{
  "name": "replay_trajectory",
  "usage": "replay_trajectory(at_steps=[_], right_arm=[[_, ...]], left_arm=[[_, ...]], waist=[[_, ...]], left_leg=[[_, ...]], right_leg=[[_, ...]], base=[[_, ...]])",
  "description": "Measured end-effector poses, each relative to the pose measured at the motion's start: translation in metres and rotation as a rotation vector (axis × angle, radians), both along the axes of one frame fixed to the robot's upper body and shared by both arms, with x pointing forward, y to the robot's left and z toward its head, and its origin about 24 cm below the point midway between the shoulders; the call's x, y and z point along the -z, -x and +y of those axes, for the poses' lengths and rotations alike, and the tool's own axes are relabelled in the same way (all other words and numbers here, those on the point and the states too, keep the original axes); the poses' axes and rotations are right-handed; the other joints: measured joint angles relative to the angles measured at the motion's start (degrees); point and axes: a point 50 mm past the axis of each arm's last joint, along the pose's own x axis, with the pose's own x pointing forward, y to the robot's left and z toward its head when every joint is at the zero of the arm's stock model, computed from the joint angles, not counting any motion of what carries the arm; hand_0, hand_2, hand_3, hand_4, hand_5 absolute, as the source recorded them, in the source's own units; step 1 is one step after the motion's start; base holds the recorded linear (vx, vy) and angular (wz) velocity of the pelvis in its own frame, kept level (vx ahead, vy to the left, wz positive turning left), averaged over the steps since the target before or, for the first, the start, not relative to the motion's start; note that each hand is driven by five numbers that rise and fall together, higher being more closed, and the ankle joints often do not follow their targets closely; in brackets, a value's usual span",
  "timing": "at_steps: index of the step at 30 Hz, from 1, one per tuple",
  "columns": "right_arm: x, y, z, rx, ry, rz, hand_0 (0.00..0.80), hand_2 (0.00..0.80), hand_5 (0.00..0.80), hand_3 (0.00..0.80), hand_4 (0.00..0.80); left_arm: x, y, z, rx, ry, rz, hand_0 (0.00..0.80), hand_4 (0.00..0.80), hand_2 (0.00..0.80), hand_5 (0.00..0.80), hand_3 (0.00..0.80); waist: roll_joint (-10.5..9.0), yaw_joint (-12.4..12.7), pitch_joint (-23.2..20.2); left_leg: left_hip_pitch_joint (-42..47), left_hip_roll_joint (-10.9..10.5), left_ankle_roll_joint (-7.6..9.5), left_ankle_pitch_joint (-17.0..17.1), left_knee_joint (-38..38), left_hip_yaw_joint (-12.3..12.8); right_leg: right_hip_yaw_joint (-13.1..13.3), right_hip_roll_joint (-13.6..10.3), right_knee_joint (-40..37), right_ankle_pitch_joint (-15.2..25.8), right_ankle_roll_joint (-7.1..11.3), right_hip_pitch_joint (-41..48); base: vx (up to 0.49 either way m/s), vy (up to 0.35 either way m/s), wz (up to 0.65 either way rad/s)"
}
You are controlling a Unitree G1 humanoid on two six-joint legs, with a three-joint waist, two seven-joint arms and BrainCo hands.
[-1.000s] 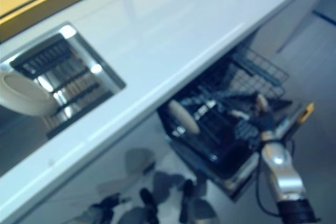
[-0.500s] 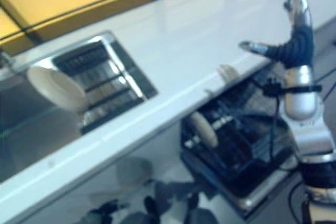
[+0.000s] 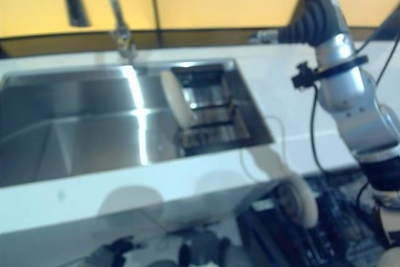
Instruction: Take plates into dishwasher
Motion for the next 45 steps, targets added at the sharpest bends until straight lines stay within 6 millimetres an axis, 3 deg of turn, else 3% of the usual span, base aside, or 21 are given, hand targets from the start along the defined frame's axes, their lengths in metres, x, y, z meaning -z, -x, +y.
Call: replay_trajectory(at_steps=[1,4,6,8,10,13,15,18,24,35,45], right_arm=[[0.0,0.0,0.001,0.001,0.009,0.001,0.0,0.0,0.0,0.0,0.0],[0.004,-0.005,0.002,0.016,0.051,0.025,0.0,0.0,0.0,0.0,0.0],[0.009,-0.013,0.006,0.032,0.12,0.068,0.0,0.0,0.0,0.0,0.0],[0.013,-0.021,0.014,0.035,0.197,0.109,0.0,0.0,0.0,0.0,0.0],[0.017,-0.024,0.017,0.045,0.274,0.133,0.0,0.0,0.0,0.0,0.0],[0.011,-0.024,0.01,0.104,0.424,0.141,0.0,0.0,0.0,0.0,0.0],[0.003,-0.02,0.005,0.142,0.519,0.118,0.0,0.0,0.0,0.0,0.0],[-0.005,-0.014,0.015,0.137,0.697,0.054,0.0,0.0,0.0,0.0,0.0],[0.0,-0.011,0.028,0.114,0.902,-0.032,0.0,0.0,0.0,0.0,0.0],[0.01,-0.003,0.045,0.126,1.452,-0.283,0.0,0.0,0.0,0.0,0.0],[0.012,0.001,0.052,0.072,1.607,-0.295,0.0,0.0,0.0,0.0,0.0]], left_arm=[[0.0,0.0,0.0,0.002,0.0,0.0,0.0,0.0,0.0,0.0,0.0],[0.0,0.001,0.001,-0.001,-0.005,0.008,0.0,0.0,0.0,0.0,0.0],[0.0,0.002,0.003,-0.009,-0.011,0.021,0.0,0.0,0.0,0.0,0.0],[0.0,0.004,0.009,-0.034,-0.02,0.028,0.0,0.0,0.0,0.0,0.0],[0.0,0.005,0.01,-0.044,-0.019,0.029,0.0,0.0,0.0,0.0,0.0],[0.001,0.004,0.004,-0.042,-0.003,0.024,0.0,0.0,0.0,0.0,0.0],[0.002,0.004,0.001,-0.037,0.007,0.019,0.0,0.0,0.0,0.0,0.0],[0.002,0.006,-0.001,-0.03,0.015,0.004,0.0,0.0,0.0,0.0,0.0],[0.001,0.01,0.001,-0.037,0.002,0.002,0.0,0.0,0.0,0.0,0.0],[0.008,0.042,0.013,-0.088,-0.026,0.088,0.0,0.0,0.0,0.0,0.0],[0.009,0.054,0.017,-0.113,-0.039,0.088,0.0,0.0,0.0,0.0,0.0]], waist=[[-0.61,0.3,-0.4],[-2.21,1.1,-1.3],[-2.82,1.4,-1.6],[-3.26,1.7,-1.7],[-3.33,3.3,-1.8],[-3.74,3.3,-1.8],[-3.73,3.7,-1.8],[-3.77,4.3,-1.8],[-4.29,5.7,-2.2],[-6.85,5.6,-3.9],[-8.41,5.6,-5.9]], left_leg=[[0.1,-1.1,-0.04,0.0,0.0,-2.4],[0.2,-3.4,-0.75,-0.3,0.3,-7.2],[0.1,-4.3,-1.79,-1.0,1.3,-9.3],[0.0,-3.9,-3.12,-2.1,1.7,-8.6],[-0.6,-2.1,-4.36,-3.4,2.3,-6.8],[-0.8,0.3,-5.87,-3.5,2.3,-4.5],[-0.6,1.5,-6.59,-3.3,2.0,-2.8],[0.3,1.9,-6.89,-2.1,0.1,-3.1],[1.4,1.6,-6.65,-0.1,-2.8,-3.8],[1.0,1.8,-6.86,0.2,-3.4,-3.2],[0.9,1.8,-6.93,0.2,-3.4,-3.2]], right_leg=[[0.6,0.0,-1.9,0.7,0.91,-0.1],[1.5,-0.6,-5.8,4.1,0.56,1.3],[1.4,-0.9,-8.5,9.7,-1.9,3.8],[-0.2,-0.8,-8.7,12.3,-4.65,4.7],[-2.6,-0.1,-9.4,12.0,-5.86,5.6],[-7.2,0.3,-11.2,11.2,-7.84,7.7],[-9.7,0.5,-11.2,10.8,-8.51,8.6],[-11.5,0.5,-11.2,10.3,-8.97,9.3],[-12.5,0.1,-11.2,10.1,-8.75,9.6],[-13.6,-0.2,-11.2,9.8,-9.11,9.6],[-13.6,-0.2,-11.2,9.7,-9.22,9.5]], base=[[0.117,-0.222,1.03],[0.129,-0.258,0.92],[0.118,-0.298,0.88],[0.108,-0.234,0.6],[0.151,-0.261,0.41],[0.107,-0.153,0.74],[0.05,-0.09,0.59],[0.021,-0.059,0.33],[-0.013,-0.018,0.12],[0.001,0.04,0.07],[0.024,0.031,0.0]])
